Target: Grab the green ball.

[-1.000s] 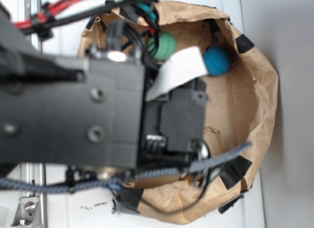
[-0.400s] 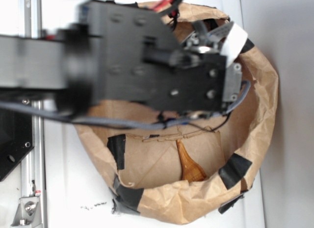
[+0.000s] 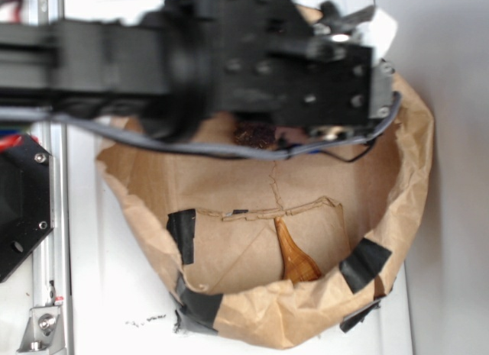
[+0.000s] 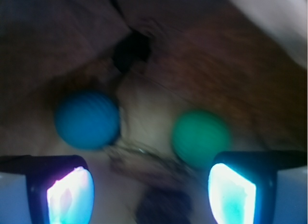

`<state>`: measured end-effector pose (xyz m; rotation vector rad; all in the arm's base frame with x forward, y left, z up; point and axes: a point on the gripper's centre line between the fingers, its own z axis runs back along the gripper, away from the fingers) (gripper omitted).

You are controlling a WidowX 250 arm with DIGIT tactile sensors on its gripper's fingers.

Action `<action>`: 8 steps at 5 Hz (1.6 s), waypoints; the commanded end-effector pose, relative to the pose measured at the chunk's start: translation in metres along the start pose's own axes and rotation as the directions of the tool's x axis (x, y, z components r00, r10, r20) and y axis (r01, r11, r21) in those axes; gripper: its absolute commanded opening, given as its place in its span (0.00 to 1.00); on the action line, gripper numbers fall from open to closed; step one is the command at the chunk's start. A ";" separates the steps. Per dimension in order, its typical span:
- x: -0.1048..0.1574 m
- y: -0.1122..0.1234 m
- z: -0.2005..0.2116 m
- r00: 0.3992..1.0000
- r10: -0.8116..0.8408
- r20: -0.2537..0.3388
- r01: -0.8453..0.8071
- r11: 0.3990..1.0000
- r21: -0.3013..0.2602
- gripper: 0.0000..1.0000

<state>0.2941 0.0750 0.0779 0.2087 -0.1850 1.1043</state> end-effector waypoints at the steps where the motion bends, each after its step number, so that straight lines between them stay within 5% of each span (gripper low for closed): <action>1: 0.019 0.006 0.014 0.998 0.052 0.035 -0.051 0.998 -0.044 1.00; 3: 0.019 0.006 0.014 0.998 0.052 0.035 -0.051 0.998 -0.044 1.00; 5: -0.006 -0.006 0.013 0.961 0.276 0.008 -0.274 0.958 -0.078 1.00; 8: -0.002 0.033 -0.009 0.969 0.220 -0.110 -0.227 0.973 -0.051 1.00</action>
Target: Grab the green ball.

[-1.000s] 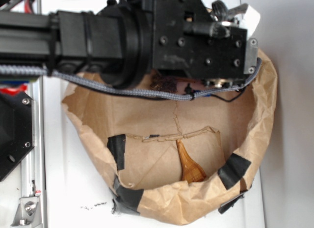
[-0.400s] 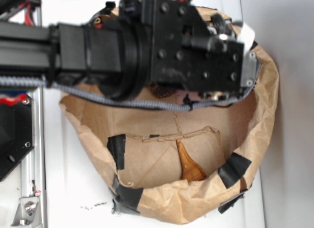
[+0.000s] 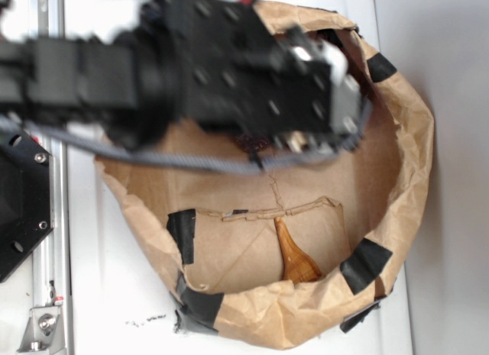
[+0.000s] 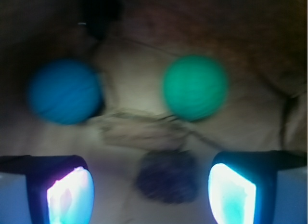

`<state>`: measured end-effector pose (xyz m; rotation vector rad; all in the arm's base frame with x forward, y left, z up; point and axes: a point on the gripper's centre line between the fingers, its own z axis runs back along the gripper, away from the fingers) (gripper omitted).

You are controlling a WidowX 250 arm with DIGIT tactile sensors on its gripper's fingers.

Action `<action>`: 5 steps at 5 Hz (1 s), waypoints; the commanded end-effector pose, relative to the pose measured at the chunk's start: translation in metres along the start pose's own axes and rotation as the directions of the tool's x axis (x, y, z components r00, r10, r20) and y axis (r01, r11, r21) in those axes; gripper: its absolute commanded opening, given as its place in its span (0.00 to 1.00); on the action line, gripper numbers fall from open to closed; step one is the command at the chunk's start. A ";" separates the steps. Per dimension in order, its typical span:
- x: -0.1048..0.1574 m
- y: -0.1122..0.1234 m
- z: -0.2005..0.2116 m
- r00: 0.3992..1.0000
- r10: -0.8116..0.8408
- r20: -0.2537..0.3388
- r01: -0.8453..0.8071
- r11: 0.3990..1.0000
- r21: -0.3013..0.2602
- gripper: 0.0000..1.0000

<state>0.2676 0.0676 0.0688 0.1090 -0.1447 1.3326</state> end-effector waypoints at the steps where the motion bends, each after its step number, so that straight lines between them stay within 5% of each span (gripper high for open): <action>1: 0.023 0.013 -0.006 1.000 0.011 0.028 -0.010 0.999 -0.043 1.00; 5: 0.023 0.022 -0.008 0.994 0.070 0.081 -0.067 0.997 -0.049 1.00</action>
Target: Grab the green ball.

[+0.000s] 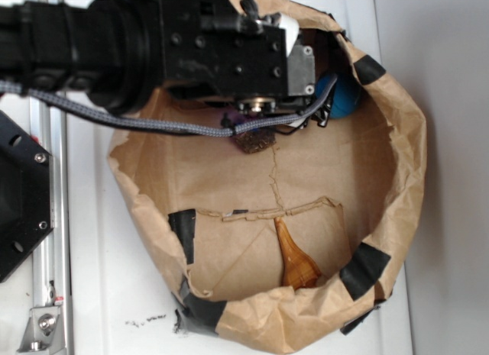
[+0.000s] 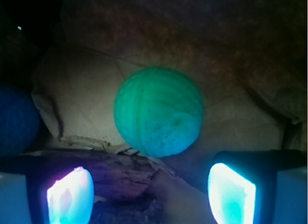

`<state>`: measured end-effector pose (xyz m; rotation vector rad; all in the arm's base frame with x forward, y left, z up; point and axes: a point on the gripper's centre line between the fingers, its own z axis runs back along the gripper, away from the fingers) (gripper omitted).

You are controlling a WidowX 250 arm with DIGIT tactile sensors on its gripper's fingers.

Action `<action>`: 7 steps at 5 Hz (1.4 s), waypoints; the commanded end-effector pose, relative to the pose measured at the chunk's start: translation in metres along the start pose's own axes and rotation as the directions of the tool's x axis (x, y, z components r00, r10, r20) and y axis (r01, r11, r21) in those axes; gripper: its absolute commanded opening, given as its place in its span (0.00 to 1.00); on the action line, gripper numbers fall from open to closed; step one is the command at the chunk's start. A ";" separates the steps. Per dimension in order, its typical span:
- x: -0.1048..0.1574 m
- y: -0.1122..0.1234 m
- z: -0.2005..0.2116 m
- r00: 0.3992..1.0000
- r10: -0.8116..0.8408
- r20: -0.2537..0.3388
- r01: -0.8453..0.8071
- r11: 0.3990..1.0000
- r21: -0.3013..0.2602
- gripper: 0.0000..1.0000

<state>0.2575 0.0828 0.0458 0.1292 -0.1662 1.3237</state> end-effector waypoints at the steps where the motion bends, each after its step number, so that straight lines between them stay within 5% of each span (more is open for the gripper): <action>1: 0.030 0.008 0.006 0.985 0.139 0.106 -0.136 0.990 -0.038 1.00; 4: 0.036 -0.001 -0.019 0.986 0.131 0.100 -0.133 0.991 0.019 1.00; 5: 0.033 0.001 -0.014 0.993 0.089 0.080 -0.088 0.996 -0.018 1.00; 6: 0.036 -0.001 -0.012 0.989 0.117 0.086 -0.115 0.993 -0.032 0.00; 7: 0.037 -0.002 -0.011 0.991 0.108 0.078 -0.106 0.994 -0.029 0.00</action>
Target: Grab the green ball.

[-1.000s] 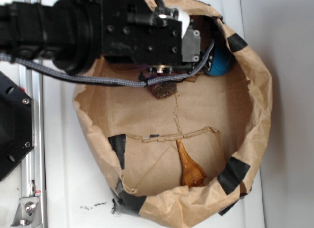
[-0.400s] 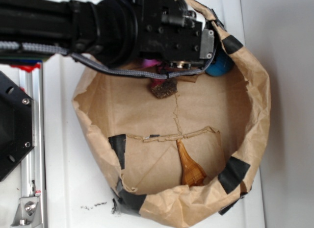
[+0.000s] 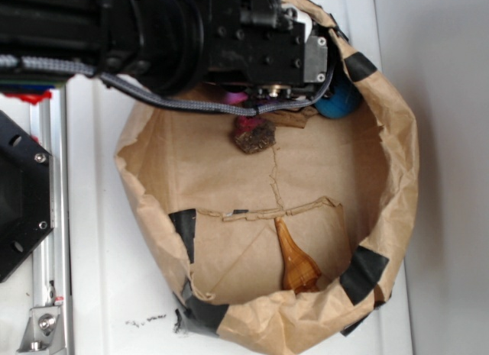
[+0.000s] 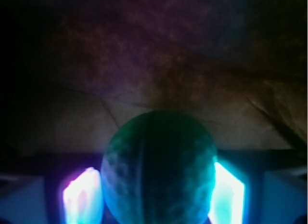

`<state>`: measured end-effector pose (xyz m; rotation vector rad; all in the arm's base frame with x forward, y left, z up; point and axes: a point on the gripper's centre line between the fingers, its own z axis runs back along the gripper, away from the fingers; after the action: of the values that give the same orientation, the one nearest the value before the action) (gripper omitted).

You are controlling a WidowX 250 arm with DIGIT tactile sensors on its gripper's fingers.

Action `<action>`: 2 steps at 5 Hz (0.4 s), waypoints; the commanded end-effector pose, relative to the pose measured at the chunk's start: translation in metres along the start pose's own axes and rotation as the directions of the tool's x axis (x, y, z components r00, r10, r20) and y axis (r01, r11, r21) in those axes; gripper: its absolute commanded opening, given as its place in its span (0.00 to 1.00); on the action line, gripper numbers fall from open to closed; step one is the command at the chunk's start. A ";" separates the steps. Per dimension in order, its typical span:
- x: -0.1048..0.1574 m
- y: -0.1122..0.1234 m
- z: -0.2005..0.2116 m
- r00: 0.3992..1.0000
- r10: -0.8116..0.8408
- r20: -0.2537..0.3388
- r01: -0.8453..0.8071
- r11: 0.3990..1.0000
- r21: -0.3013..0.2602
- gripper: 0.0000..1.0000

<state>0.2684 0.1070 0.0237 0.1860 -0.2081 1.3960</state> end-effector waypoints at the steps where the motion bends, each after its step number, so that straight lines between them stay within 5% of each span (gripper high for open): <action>1: 0.004 0.025 0.015 0.999 0.028 0.019 -0.027 0.998 -0.048 0.00; 2: 0.000 0.031 0.016 1.000 0.026 0.018 -0.025 0.999 -0.047 0.00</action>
<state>0.2426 0.0994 0.0249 0.1735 -0.2186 1.3854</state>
